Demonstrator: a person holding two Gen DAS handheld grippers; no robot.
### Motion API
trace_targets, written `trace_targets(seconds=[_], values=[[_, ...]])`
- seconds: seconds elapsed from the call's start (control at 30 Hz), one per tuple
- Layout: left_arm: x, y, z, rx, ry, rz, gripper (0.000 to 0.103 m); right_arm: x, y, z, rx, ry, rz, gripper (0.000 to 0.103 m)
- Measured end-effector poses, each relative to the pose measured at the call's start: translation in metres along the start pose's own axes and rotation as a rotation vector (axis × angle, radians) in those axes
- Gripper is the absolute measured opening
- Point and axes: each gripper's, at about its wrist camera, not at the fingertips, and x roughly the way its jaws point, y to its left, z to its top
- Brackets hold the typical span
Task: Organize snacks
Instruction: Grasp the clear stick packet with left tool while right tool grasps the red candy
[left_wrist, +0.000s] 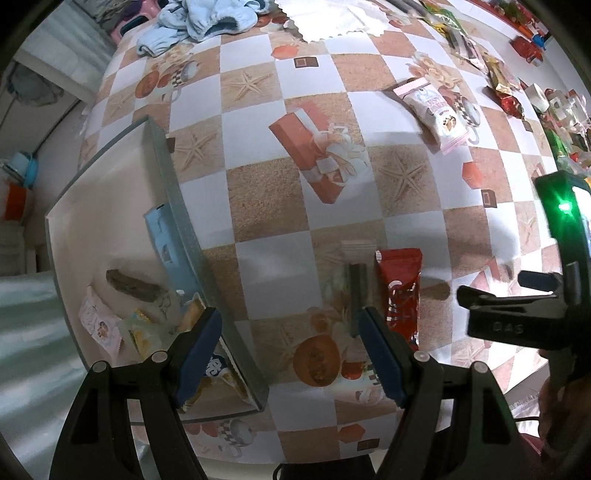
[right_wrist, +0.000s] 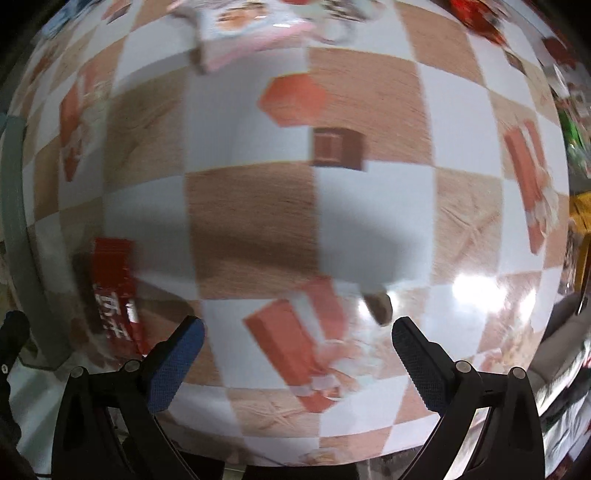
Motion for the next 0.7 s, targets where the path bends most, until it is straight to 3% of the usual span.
trace_targets(seconds=[0.2, 0.37, 0.57, 0.7], values=[[-0.003, 0.006, -0.003, -0.032, -0.008, 0.034, 0.080, -0.014, 0.021, -0.005, -0.014, -0.029, 0.142, 0.102], [-0.005, 0.017, -0.007, -0.063, -0.008, 0.055, 0.080, -0.013, 0.071, -0.004, -0.068, -0.020, 0.159, 0.102], [-0.002, 0.018, -0.011, -0.057, 0.006, 0.052, 0.080, -0.002, 0.066, -0.009, -0.140, -0.034, 0.044, 0.102], [-0.003, 0.007, -0.012, -0.028, 0.001, 0.038, 0.080, 0.016, 0.066, -0.024, -0.095, -0.031, -0.020, 0.102]])
